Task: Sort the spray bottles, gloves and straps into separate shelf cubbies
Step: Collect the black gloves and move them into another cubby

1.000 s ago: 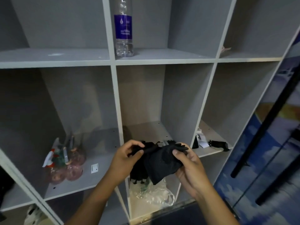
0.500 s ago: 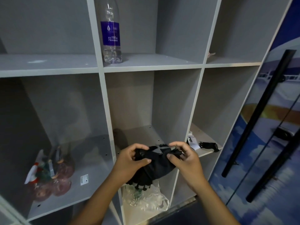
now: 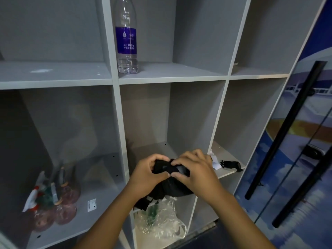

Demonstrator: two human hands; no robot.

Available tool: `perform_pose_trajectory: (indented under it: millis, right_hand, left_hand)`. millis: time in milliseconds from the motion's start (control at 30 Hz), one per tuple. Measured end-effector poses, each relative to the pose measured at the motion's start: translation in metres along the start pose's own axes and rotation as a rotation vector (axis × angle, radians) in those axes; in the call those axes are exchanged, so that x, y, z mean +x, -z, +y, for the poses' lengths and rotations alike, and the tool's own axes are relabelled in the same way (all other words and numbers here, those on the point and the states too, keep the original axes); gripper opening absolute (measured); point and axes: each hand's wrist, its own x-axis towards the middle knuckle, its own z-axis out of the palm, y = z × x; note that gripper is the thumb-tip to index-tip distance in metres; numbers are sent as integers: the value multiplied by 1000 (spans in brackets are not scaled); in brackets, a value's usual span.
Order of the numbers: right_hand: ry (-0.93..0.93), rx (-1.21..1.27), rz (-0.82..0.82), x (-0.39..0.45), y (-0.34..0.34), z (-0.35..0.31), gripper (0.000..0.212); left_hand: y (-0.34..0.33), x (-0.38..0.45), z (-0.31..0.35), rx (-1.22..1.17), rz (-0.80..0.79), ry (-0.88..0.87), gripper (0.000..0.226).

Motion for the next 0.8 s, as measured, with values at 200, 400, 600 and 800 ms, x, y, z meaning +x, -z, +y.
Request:
perform_pose_trajectory:
  millis: [200, 400, 600, 800]
  right_hand:
    - [13, -12, -41, -1, -12, -8, 35]
    - [-183, 303, 95, -4, -9, -10, 17]
    - [-689, 1120, -20, -3, 4, -13, 11]
    - [-804, 1350, -54, 5, 6, -23, 24]
  left_hand:
    - [6, -4, -4, -39, -26, 74, 35]
    - [21, -8, -5, -207, -29, 192, 29]
    - [37, -3, -11, -245, 63, 211, 28]
    - [41, -3, -3, -325, 32, 213, 24]
